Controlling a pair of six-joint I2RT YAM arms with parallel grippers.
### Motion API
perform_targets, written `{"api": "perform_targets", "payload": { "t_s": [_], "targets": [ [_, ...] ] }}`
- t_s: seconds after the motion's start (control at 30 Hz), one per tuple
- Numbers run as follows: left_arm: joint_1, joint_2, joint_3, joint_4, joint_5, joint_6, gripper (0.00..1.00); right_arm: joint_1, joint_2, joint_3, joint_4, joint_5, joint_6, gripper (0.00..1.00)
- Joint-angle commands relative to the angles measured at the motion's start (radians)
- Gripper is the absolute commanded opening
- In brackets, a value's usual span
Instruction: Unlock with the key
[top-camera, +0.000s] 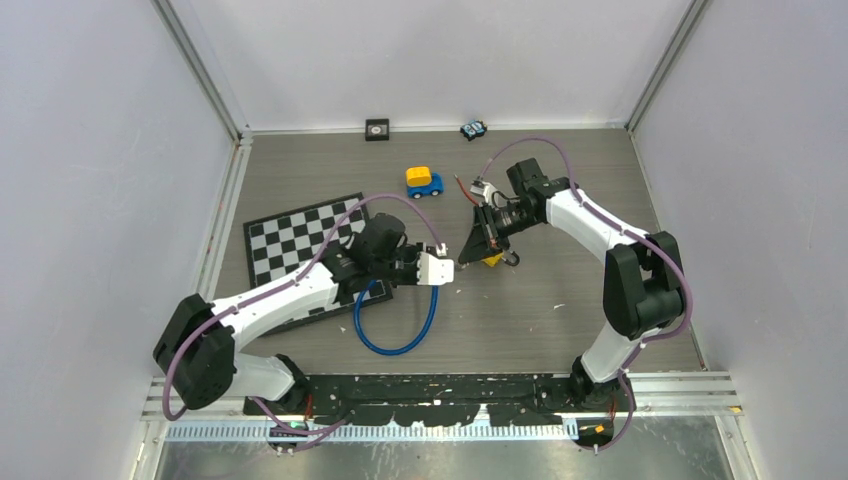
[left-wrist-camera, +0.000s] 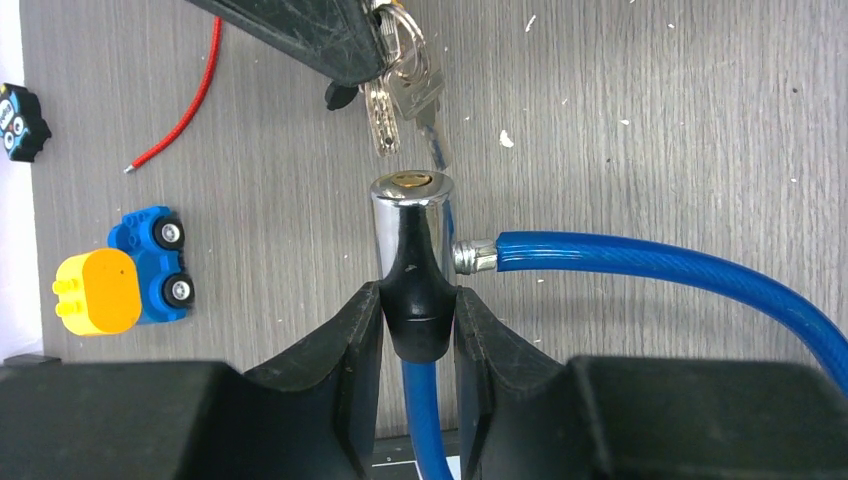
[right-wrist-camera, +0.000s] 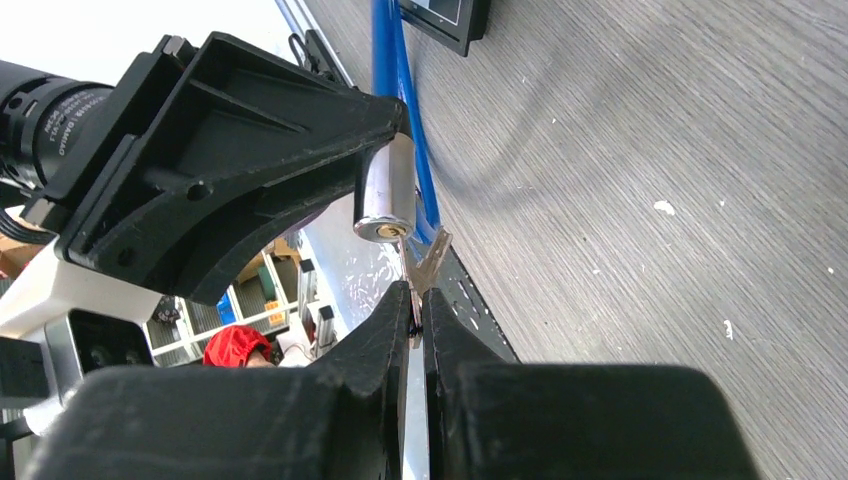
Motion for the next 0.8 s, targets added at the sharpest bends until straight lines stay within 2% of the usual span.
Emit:
{"api": "perform_targets", "payload": {
  "t_s": [0.0,0.23,0.43,0.77],
  "targets": [
    [0.034,-0.047,-0.022,0.088,0.118,-0.025,0.0,0.006,-0.004,0.005,-0.003,-0.046,-0.022,0.0],
    [0.101,-0.061,-0.047,0.122,0.251,-0.002,0.0,0.006,-0.024,0.02,-0.038,-0.068,-0.042,0.0],
    [0.134,-0.063,-0.029,0.09,0.362,0.015,0.0,0.007,-0.018,0.078,-0.13,-0.069,-0.086,0.0],
    [0.137,-0.055,0.041,0.008,0.377,0.012,0.0,0.026,-0.019,0.143,-0.195,-0.042,-0.092,0.0]
  ]
}}
